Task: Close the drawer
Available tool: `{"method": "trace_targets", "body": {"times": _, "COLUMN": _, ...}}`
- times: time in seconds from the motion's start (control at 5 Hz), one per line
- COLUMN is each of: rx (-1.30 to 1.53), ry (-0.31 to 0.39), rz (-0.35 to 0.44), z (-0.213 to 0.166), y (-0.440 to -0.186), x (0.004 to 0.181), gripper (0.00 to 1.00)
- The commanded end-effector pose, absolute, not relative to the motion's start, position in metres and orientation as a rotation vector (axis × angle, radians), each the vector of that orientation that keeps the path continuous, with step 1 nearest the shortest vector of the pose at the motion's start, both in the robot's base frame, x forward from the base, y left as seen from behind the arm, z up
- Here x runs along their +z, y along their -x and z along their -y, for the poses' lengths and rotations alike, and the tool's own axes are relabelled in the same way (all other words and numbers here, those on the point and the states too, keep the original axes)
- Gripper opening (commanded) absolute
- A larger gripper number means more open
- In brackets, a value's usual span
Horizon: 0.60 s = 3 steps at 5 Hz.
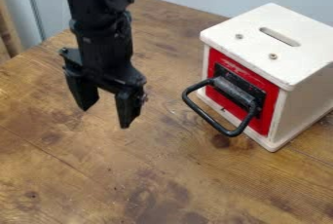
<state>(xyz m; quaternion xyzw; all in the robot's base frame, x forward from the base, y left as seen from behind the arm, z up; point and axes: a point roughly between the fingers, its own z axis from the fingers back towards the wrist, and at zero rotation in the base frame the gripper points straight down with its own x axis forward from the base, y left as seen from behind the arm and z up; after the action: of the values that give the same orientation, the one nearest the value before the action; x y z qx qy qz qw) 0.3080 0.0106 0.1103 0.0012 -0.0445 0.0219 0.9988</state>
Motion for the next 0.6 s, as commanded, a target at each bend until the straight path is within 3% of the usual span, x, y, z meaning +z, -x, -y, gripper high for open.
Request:
{"method": "trace_targets", "body": {"times": 0.0, "rx": 0.099, "ry": -0.011, "rz": 0.175, "z": -0.006, "y": -0.315, "x": 0.141, "gripper": 1.00}}
{"method": "trace_targets", "body": {"times": 0.4, "rx": 0.092, "ry": 0.002, "rz": 0.194, "z": -0.002, "y": -0.318, "x": 0.160, "gripper": 1.00}}
